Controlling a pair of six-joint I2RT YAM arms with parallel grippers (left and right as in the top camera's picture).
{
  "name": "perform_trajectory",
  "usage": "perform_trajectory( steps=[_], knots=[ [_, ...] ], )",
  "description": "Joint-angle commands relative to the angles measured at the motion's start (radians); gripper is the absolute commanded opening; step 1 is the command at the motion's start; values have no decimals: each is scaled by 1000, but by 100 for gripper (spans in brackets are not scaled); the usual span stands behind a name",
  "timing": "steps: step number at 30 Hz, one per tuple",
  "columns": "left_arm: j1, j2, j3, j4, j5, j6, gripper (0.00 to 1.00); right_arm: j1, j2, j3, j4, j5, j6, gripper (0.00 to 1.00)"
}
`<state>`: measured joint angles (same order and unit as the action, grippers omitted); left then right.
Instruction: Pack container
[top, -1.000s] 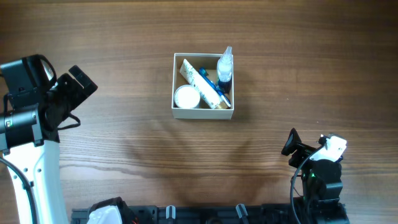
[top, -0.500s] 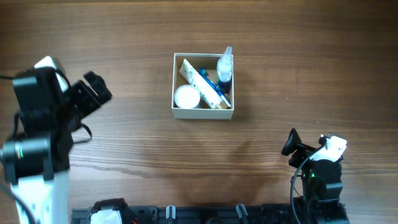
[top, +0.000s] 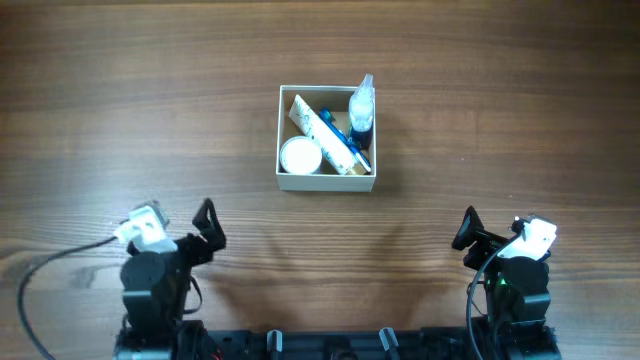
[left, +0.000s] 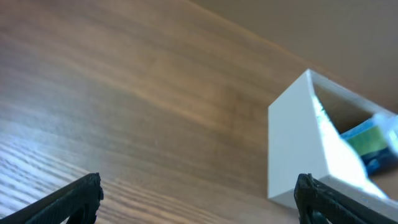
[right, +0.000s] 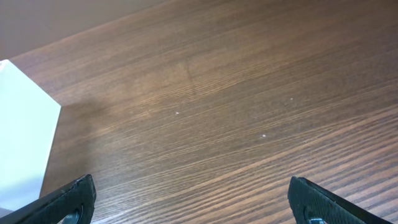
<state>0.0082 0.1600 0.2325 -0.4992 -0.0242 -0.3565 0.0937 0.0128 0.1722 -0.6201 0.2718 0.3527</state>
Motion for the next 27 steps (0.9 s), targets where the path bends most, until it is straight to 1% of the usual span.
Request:
perform_trajectory(
  steps=[1,6,27],
  knots=[
    [-5,-106,-74,13,16,9,100,-3,-9,-3,2,-5,-10,100],
    [-5,-156,-95,14,-3,10,100,-3,-9,-3,2,-5,-10,100],
    [-5,-157,-95,14,-3,9,100,-3,-8,-3,2,-5,-11,100]
  ],
)
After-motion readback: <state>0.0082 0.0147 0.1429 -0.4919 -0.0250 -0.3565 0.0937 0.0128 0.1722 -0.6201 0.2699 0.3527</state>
